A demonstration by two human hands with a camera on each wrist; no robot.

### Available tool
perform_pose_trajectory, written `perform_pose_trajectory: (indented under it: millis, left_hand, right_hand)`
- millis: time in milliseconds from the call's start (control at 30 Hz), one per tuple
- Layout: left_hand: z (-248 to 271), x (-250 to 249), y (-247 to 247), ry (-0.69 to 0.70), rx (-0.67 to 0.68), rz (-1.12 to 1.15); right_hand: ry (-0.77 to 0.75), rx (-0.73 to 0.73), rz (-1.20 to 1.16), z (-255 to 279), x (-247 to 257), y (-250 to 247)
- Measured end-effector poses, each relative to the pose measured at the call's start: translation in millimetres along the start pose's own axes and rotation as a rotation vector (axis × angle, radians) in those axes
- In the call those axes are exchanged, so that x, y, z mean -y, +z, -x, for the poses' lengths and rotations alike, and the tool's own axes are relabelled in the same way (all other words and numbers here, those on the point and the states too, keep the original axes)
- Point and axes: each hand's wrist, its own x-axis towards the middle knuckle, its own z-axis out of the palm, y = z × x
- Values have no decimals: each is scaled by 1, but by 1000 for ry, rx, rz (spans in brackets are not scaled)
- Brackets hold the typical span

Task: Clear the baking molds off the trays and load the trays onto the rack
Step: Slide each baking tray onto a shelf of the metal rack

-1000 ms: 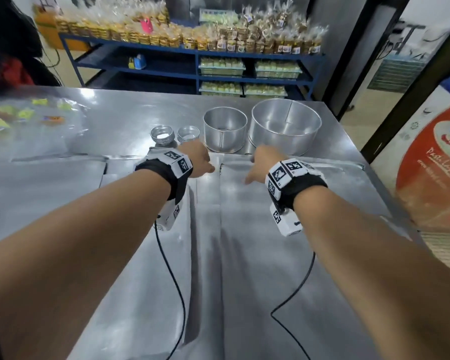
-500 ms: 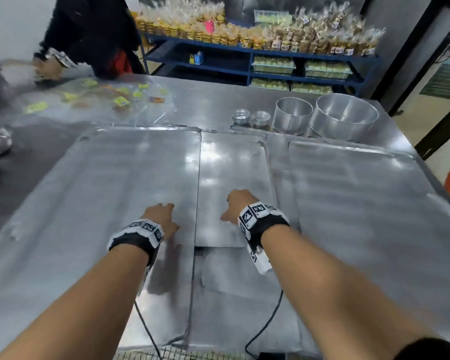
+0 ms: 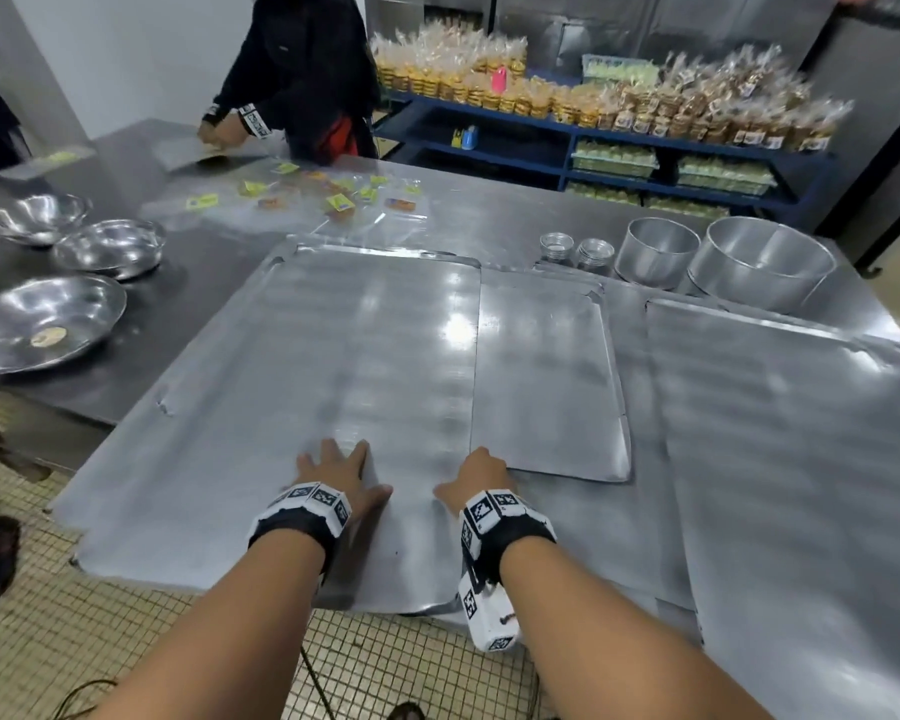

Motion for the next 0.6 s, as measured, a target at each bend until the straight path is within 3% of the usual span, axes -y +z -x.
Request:
perform_pose_trajectory:
  millis: [100, 233, 267, 333, 367, 533, 600]
  left_hand:
    - [12, 2, 0, 25, 4, 9]
    - [28, 9, 5, 45, -41, 39]
    - [32, 11, 6, 48, -49, 48]
    - [41, 16, 5, 57, -40, 97]
    - [45, 19, 4, 52, -33, 133]
    - [75, 42, 1, -96, -48, 261]
    - [83, 51, 4, -162, -59, 279]
  right_hand:
    - [14, 36, 39, 9, 5, 3]
    - [-206, 52, 382, 10, -1, -1]
    - [-262, 70, 371, 10, -4, -3]
    - [-209, 143, 134, 23, -4, -14]
    - [-210, 169, 144, 27, -8, -17]
    - [-349, 107, 416, 37, -31, -24]
    - [-325, 94, 441, 39, -40, -31]
